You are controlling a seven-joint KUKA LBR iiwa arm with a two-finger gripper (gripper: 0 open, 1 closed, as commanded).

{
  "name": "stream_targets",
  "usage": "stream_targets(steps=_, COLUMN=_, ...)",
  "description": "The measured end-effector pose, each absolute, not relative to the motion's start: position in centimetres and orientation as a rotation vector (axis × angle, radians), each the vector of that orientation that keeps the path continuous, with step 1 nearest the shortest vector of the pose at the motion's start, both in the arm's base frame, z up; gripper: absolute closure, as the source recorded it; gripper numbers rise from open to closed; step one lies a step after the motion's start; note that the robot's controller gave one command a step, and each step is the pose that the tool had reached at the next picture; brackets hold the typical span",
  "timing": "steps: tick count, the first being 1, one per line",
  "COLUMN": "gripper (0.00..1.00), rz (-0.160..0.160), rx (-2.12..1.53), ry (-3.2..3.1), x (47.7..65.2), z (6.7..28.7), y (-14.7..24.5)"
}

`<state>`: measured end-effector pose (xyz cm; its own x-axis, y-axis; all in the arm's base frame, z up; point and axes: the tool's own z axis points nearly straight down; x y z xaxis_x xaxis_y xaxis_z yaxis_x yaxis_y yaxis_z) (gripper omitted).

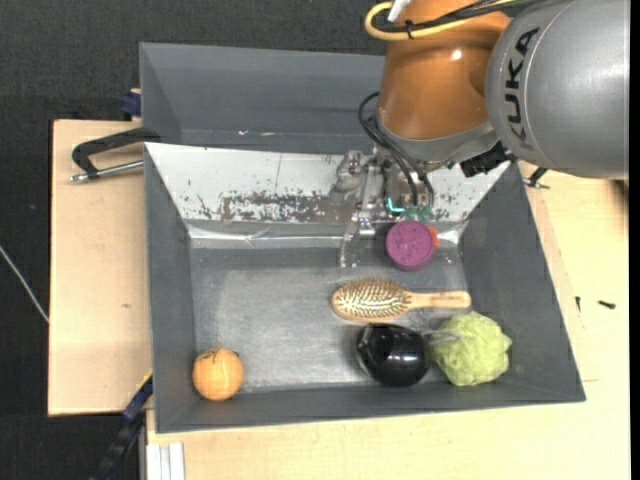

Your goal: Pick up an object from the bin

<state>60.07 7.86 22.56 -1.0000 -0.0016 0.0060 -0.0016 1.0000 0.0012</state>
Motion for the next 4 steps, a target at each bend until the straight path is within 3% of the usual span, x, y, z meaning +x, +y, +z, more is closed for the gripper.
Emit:
stream_targets(steps=1, gripper=0.00, rz=-0.003, rx=0.001, ry=-3.144, x=60.2, z=23.0, y=7.8)
stream_targets(steps=2, gripper=0.00, rz=-0.002, rx=0.138, ry=-3.144, x=59.1, z=17.4, y=5.2)
stream_targets(steps=3, gripper=0.00, rz=-0.001, rx=0.108, ry=-3.139, x=54.9, z=16.1, y=-1.1)
stream_targets(steps=4, gripper=0.00, rz=-0.001, rx=0.214, ry=-3.134, x=53.4, z=14.6, y=-2.0)
